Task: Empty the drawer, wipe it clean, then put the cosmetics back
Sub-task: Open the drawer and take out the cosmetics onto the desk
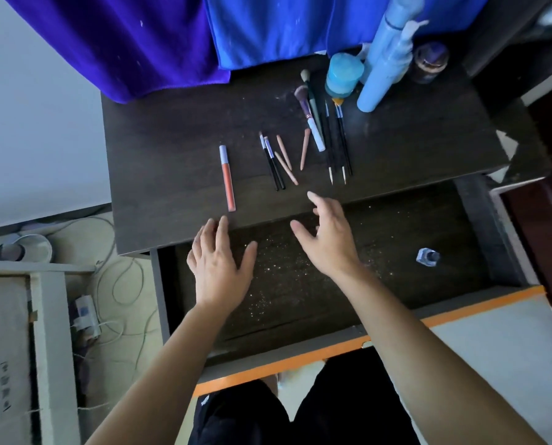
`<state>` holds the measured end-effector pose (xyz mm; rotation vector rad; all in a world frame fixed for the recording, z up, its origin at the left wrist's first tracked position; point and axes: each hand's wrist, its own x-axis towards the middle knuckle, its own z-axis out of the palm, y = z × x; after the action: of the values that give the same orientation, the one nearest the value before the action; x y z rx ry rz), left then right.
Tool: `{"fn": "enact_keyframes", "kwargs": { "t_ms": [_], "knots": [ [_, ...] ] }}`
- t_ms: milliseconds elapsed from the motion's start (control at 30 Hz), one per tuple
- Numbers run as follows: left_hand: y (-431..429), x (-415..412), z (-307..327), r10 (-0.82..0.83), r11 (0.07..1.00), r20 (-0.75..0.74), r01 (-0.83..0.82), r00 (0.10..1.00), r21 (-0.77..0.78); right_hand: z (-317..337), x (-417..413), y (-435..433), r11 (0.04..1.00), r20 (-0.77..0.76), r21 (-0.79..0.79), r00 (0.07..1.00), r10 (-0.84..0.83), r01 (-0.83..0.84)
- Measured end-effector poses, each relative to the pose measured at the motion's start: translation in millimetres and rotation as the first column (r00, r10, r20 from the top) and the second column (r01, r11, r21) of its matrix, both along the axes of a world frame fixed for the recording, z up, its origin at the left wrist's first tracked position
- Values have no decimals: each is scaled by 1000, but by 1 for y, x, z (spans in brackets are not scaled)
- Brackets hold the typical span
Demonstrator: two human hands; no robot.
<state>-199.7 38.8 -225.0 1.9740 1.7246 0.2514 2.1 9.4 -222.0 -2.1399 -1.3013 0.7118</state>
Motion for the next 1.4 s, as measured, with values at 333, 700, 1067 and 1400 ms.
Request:
{"fn": "enact_keyframes", "kwargs": {
  "t_ms": [333, 700, 1067, 1400],
  "knots": [
    [-69, 43, -45, -372, 928, -177, 369, 911, -53, -50, 48, -126, 937, 160, -254, 965, -206, 242],
    [-61, 216, -40, -632, 767, -192, 642, 751, -13, -61, 180, -145, 834, 202, -399, 924, -325, 381],
    [-72, 277, -85, -698, 715, -308, 646, 646, -266, -80, 238, -138, 933, 123, -346, 991, -61, 100],
    [-18, 303, -14, -571, 763, -111, 576, 813, 295, -22, 289, -84, 940, 34, 138, 947, -320, 313]
  ]
}}
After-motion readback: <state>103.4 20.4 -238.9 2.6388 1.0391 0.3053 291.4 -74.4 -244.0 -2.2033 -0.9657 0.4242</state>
